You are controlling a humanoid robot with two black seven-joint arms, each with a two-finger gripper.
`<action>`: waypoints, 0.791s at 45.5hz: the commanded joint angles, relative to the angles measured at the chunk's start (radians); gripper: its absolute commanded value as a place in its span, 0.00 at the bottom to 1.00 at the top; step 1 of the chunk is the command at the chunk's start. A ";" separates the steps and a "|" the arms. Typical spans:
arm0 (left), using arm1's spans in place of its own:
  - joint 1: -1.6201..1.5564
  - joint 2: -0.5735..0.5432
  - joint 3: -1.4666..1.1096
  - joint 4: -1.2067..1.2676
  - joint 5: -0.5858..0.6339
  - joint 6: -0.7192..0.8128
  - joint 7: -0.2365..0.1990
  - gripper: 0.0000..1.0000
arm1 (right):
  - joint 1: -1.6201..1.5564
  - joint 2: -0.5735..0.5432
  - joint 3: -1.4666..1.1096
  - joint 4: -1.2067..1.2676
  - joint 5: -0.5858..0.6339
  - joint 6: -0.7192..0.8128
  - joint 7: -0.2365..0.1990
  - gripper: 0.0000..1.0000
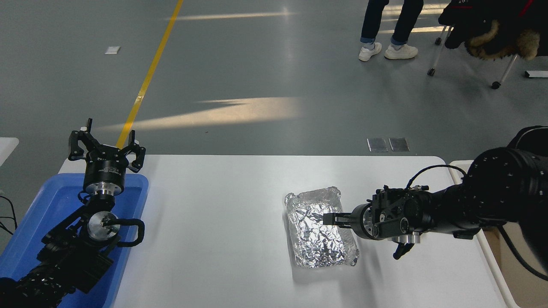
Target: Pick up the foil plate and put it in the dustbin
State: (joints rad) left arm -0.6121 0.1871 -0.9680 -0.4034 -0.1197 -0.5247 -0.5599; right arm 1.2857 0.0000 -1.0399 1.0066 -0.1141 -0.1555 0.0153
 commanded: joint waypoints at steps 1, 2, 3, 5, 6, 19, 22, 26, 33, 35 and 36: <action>0.000 0.000 0.000 0.000 0.000 0.000 0.000 0.99 | -0.063 0.000 0.001 -0.048 -0.032 -0.001 0.000 0.77; 0.000 0.000 0.000 0.000 0.000 0.000 0.000 0.99 | -0.063 0.000 0.001 -0.048 -0.039 -0.001 0.000 0.72; 0.000 0.000 0.000 0.000 0.000 0.000 0.000 0.99 | -0.066 0.000 0.001 -0.049 -0.051 -0.001 0.000 0.64; 0.000 0.000 0.000 0.000 0.000 0.000 0.000 0.99 | -0.072 0.000 0.001 -0.056 -0.081 0.001 0.000 0.49; 0.000 0.000 0.000 0.000 0.000 0.000 0.000 0.99 | -0.075 0.000 0.001 -0.062 -0.094 0.001 0.000 0.43; 0.000 0.000 0.000 0.000 0.000 0.000 0.000 0.99 | -0.065 0.000 -0.002 -0.085 -0.102 0.010 0.002 0.00; 0.000 0.000 0.002 0.000 0.000 0.000 0.000 0.99 | -0.052 0.000 -0.002 -0.077 -0.104 0.008 0.002 0.00; 0.000 0.000 0.000 0.000 0.000 0.000 0.000 0.99 | -0.011 0.000 0.001 -0.039 -0.104 0.007 0.002 0.00; 0.000 0.000 0.000 0.000 0.000 0.002 0.000 0.99 | 0.210 -0.043 0.001 0.219 -0.101 0.002 0.003 0.00; 0.000 0.000 0.002 0.000 0.000 0.000 0.000 0.99 | 0.279 -0.092 -0.002 0.294 -0.102 0.011 0.005 0.00; 0.000 0.000 0.000 0.000 0.000 0.000 0.000 0.99 | 0.317 -0.116 -0.005 0.328 -0.104 0.014 0.005 0.00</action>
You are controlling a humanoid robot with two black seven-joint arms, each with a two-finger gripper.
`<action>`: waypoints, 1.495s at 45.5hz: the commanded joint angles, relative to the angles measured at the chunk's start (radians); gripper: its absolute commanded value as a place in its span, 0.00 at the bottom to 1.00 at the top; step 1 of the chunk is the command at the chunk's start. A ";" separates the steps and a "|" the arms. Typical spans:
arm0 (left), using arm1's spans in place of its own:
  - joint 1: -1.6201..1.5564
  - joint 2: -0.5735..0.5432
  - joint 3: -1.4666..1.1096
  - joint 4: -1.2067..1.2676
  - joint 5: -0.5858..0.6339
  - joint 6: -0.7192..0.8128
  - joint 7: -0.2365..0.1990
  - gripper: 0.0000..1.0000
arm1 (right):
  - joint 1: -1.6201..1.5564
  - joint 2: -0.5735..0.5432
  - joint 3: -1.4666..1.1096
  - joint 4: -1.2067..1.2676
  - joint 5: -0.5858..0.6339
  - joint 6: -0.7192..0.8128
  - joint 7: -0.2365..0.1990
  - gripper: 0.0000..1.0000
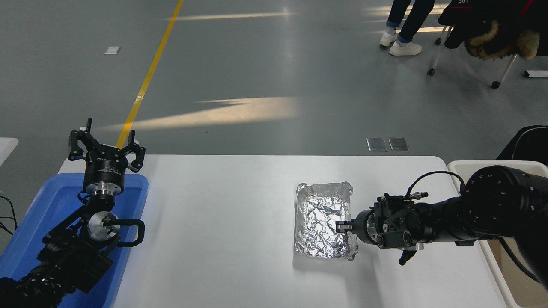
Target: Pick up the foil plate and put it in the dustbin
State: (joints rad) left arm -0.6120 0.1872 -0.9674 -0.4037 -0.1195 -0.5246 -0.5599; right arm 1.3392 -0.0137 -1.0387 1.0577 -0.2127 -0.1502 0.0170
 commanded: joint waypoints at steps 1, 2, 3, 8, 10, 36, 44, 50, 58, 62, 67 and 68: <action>0.000 0.000 -0.001 0.000 0.000 0.000 0.000 0.99 | 0.302 -0.130 -0.012 0.310 -0.005 0.012 0.003 0.00; 0.000 0.000 0.001 0.000 0.000 0.000 0.000 0.99 | 0.342 -0.156 -0.017 0.341 -0.005 0.018 0.003 0.00; 0.000 0.000 0.000 0.000 0.000 0.000 0.000 0.99 | 0.380 -0.187 -0.020 0.373 -0.005 0.027 0.003 0.00; 0.000 0.000 0.000 0.000 0.000 0.000 0.000 0.99 | 0.592 -0.336 -0.049 0.527 -0.007 0.156 0.007 0.00; 0.000 0.000 0.000 0.000 0.000 0.000 0.000 0.99 | 0.673 -0.397 -0.063 0.576 -0.007 0.216 0.009 0.00; 0.000 0.000 0.001 0.000 -0.002 0.002 0.000 0.99 | 1.425 -0.629 -0.260 0.688 -0.010 0.830 0.058 0.00; 0.000 0.000 -0.001 0.000 -0.002 0.002 0.000 0.99 | 1.189 -0.675 -0.333 0.555 -0.024 0.733 0.058 0.00; 0.001 0.000 0.001 0.000 -0.002 0.002 0.000 0.99 | 0.971 -0.761 -0.314 0.339 -0.033 0.716 0.058 0.00; 0.000 0.000 -0.001 0.000 -0.002 0.002 0.000 0.99 | 0.678 -0.891 -0.199 0.092 -0.033 0.675 0.058 0.00; 0.000 0.000 -0.001 0.000 -0.002 0.000 0.000 0.99 | 0.497 -0.933 -0.089 -0.027 -0.025 0.650 0.058 0.00; 0.000 0.000 -0.001 0.000 0.000 0.001 0.000 0.99 | 0.258 -0.960 0.055 -0.178 -0.017 0.627 0.058 0.00; 0.000 0.000 -0.001 0.000 -0.002 0.002 0.000 0.99 | 0.211 -0.962 0.087 -0.211 -0.016 0.624 0.058 0.00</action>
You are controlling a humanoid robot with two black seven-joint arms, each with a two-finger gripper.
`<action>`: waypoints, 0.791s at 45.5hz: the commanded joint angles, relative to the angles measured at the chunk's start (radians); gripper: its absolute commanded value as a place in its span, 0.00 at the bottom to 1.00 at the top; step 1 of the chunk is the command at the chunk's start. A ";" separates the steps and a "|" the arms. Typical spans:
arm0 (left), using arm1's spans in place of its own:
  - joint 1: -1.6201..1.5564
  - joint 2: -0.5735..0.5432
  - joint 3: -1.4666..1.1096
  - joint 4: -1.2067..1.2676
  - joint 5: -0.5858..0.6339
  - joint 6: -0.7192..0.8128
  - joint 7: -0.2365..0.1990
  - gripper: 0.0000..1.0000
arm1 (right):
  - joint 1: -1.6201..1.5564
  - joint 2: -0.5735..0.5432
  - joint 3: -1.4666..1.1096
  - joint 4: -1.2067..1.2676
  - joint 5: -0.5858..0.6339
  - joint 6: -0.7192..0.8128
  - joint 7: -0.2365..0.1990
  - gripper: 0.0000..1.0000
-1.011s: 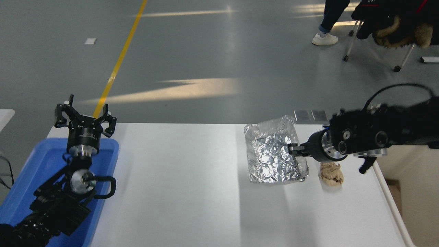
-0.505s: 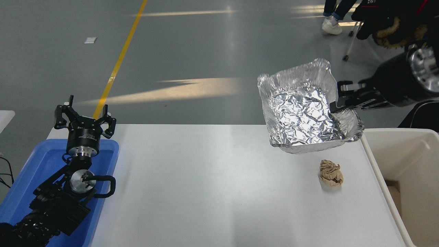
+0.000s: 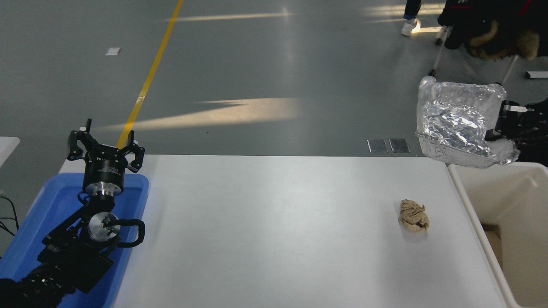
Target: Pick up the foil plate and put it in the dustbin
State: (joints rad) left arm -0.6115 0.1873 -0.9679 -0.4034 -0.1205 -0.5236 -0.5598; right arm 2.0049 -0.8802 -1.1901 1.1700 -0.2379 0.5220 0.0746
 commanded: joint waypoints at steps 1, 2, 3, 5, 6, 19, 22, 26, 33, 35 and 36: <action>0.001 0.000 0.000 0.000 -0.001 0.000 0.000 0.99 | -0.500 -0.097 0.269 -0.354 0.009 -0.051 0.001 0.00; -0.001 0.000 0.000 0.000 -0.001 -0.001 0.000 0.99 | -0.543 -0.097 0.302 -0.384 0.009 -0.056 0.001 0.00; -0.001 0.000 0.000 0.000 0.001 0.000 0.000 0.99 | -0.589 -0.098 0.332 -0.415 0.011 -0.059 0.001 0.00; 0.001 0.000 0.000 0.000 -0.001 0.000 0.000 0.99 | -0.676 -0.097 0.400 -0.469 0.015 -0.065 -0.001 0.00; 0.001 0.000 0.000 0.000 0.001 0.000 0.000 0.99 | -0.717 -0.094 0.433 -0.495 0.022 -0.069 -0.001 0.00; -0.001 0.000 0.000 0.000 0.001 -0.001 0.000 0.99 | -1.238 0.108 0.713 -0.924 0.181 -0.151 -0.006 0.00; -0.001 0.000 0.000 0.000 0.001 -0.001 0.000 0.99 | -1.342 0.202 0.725 -1.055 0.245 -0.152 -0.006 0.00; -0.001 0.000 0.000 0.000 0.001 -0.001 0.000 0.99 | -1.442 0.323 0.725 -1.217 0.330 -0.154 -0.007 0.00; -0.001 0.000 0.000 0.000 0.001 -0.001 0.000 0.99 | -1.526 0.451 0.725 -1.322 0.387 -0.184 -0.015 0.00; -0.001 0.000 0.000 0.000 0.001 -0.001 0.000 0.99 | -1.529 0.461 0.727 -1.320 0.385 -0.206 -0.015 0.00; 0.001 0.000 0.000 0.000 0.001 -0.001 0.000 0.99 | -1.529 0.464 0.727 -1.320 0.387 -0.215 -0.018 0.00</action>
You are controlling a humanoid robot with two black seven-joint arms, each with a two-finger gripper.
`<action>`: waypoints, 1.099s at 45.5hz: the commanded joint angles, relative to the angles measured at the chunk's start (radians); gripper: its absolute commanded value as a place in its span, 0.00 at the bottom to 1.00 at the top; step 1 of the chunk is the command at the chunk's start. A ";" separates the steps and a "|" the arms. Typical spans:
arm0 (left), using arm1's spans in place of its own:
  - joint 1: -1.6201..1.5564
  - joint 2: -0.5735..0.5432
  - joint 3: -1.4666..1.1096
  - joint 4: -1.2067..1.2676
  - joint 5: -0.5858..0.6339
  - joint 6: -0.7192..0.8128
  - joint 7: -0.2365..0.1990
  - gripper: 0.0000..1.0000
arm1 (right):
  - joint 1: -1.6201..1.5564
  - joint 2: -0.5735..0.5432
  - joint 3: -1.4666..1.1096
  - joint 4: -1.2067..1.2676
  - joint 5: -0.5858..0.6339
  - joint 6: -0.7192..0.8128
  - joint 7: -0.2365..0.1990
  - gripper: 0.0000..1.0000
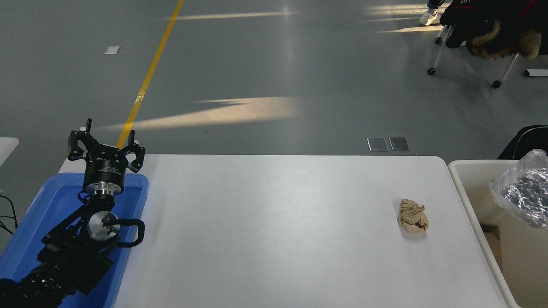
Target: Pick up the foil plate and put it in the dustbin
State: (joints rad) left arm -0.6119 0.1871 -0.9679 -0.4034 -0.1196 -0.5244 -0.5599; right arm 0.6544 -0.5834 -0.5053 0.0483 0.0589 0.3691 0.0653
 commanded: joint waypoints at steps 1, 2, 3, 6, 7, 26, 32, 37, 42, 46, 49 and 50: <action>0.000 0.000 0.000 0.000 0.000 0.001 0.000 0.99 | -0.179 0.174 0.042 -0.199 0.090 -0.068 -0.013 0.00; 0.000 0.000 0.000 0.000 0.000 0.000 0.000 0.99 | -0.179 0.178 0.042 -0.200 0.090 -0.073 -0.019 0.00; 0.000 0.000 0.000 0.000 0.000 0.000 0.000 0.99 | -0.179 0.183 0.042 -0.199 0.090 -0.078 -0.027 0.00; 0.000 0.000 0.000 0.000 0.000 0.000 0.000 0.99 | -0.179 0.188 0.044 -0.200 0.090 -0.093 -0.045 0.06; 0.000 0.000 0.000 0.000 0.000 0.000 0.000 0.99 | -0.177 0.188 0.044 -0.199 0.091 -0.098 -0.050 0.12; 0.000 0.000 0.001 0.000 0.000 0.000 0.000 0.99 | -0.128 0.182 0.045 -0.194 0.096 -0.095 -0.036 1.00; 0.000 0.000 0.001 0.000 -0.002 0.000 0.000 0.99 | -0.134 0.145 -0.005 -0.199 0.096 -0.073 -0.010 1.00; 0.000 0.000 0.001 0.000 0.000 0.000 0.000 0.99 | -0.070 0.117 -0.068 -0.196 0.098 -0.058 0.041 1.00; -0.002 0.000 0.001 0.000 0.002 0.000 0.001 0.99 | 0.020 0.142 -0.081 -0.200 0.095 0.016 0.044 1.00; -0.002 0.000 0.003 -0.002 0.003 -0.002 0.002 0.99 | 0.100 0.131 -0.090 -0.186 0.075 0.047 0.045 1.00; -0.002 0.000 0.003 -0.002 0.003 -0.002 0.003 0.99 | 0.180 0.119 -0.091 -0.148 0.044 0.077 0.045 1.00; -0.002 0.000 0.003 -0.002 0.003 -0.002 0.003 0.99 | 0.206 0.113 -0.091 -0.125 0.027 0.088 0.045 1.00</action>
State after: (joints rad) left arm -0.6132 0.1872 -0.9659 -0.4039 -0.1181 -0.5246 -0.5598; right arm 0.6607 -0.4454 -0.5649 -0.1428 0.1446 0.3646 0.0930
